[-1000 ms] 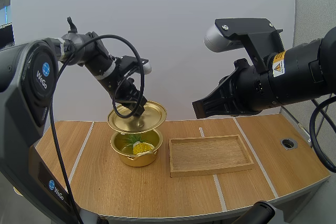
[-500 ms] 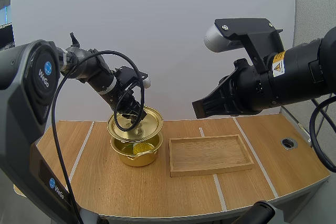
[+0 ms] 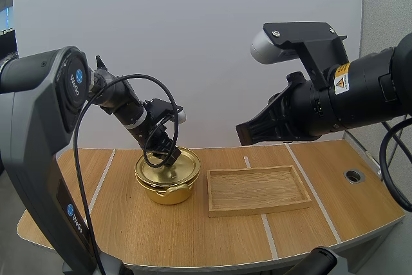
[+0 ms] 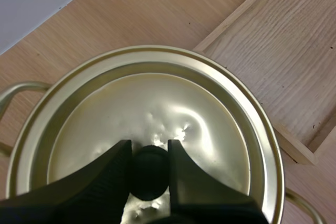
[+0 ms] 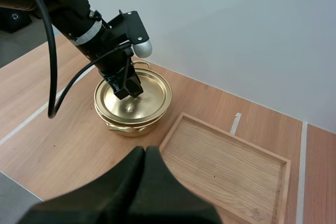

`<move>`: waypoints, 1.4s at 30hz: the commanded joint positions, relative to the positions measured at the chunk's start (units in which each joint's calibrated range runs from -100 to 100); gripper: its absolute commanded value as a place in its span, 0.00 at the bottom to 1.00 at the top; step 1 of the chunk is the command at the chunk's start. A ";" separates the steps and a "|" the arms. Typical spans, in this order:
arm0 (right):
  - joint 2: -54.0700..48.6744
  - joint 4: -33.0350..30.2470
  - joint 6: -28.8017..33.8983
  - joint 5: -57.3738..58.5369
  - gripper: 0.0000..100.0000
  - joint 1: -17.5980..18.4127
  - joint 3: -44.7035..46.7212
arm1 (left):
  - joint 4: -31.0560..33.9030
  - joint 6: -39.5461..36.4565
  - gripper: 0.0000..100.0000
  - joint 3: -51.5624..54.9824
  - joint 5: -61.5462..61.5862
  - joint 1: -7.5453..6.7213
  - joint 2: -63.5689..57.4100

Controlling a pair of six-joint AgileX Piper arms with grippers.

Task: Open the pot, put the pineapple inside, and close it

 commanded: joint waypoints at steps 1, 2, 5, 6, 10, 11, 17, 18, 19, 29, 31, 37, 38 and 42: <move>-0.54 -0.42 -0.27 0.00 0.00 -0.19 0.02 | -1.21 0.22 0.00 0.12 0.07 -0.12 0.67; -0.54 -0.42 -0.27 0.00 0.00 -0.19 0.02 | -1.21 0.22 0.00 0.12 0.07 -0.12 0.93; -0.54 -0.42 -0.27 0.00 0.00 -0.19 0.02 | -1.21 0.29 0.00 0.12 0.07 -0.11 1.62; -0.54 -0.42 -0.27 0.00 0.00 -0.19 0.02 | -1.21 0.29 0.00 0.12 0.07 -0.11 1.76; -0.54 -0.42 -0.27 0.00 0.00 -0.19 0.02 | -1.06 0.56 0.00 0.12 2.11 -0.11 1.76; -0.54 -0.42 -0.27 0.00 0.00 -0.19 0.02 | -1.06 0.56 0.00 0.12 2.76 -0.11 1.76; -0.54 -0.42 -0.27 0.00 0.00 -0.19 0.02 | -0.44 0.56 0.00 0.12 6.12 -0.11 1.76; -0.54 -0.42 -0.27 0.00 0.00 -0.19 0.02 | -0.18 0.56 0.00 0.12 6.51 -0.11 1.76; -0.54 -0.42 -0.27 0.00 0.00 -0.19 0.02 | -0.18 0.56 0.00 0.12 6.76 -0.11 1.76; -0.54 -0.42 -0.27 0.00 0.00 -0.19 0.02 | 0.19 0.37 0.39 0.12 6.72 -0.11 0.66; -0.54 -0.42 -0.27 0.00 0.00 -0.19 0.02 | 0.19 0.37 0.73 0.12 6.72 -0.11 -0.37; -0.54 -0.42 -0.27 0.00 0.00 -0.19 0.02 | 0.33 0.23 1.00 0.12 7.38 -0.11 -6.01; -0.54 -0.42 -0.27 0.00 0.00 -0.19 0.02 | 0.33 0.21 1.00 0.12 7.38 -0.11 -7.36; -0.54 -0.42 -0.27 0.00 0.00 -0.19 0.02 | 0.48 -0.19 1.00 0.12 7.46 -0.11 -12.35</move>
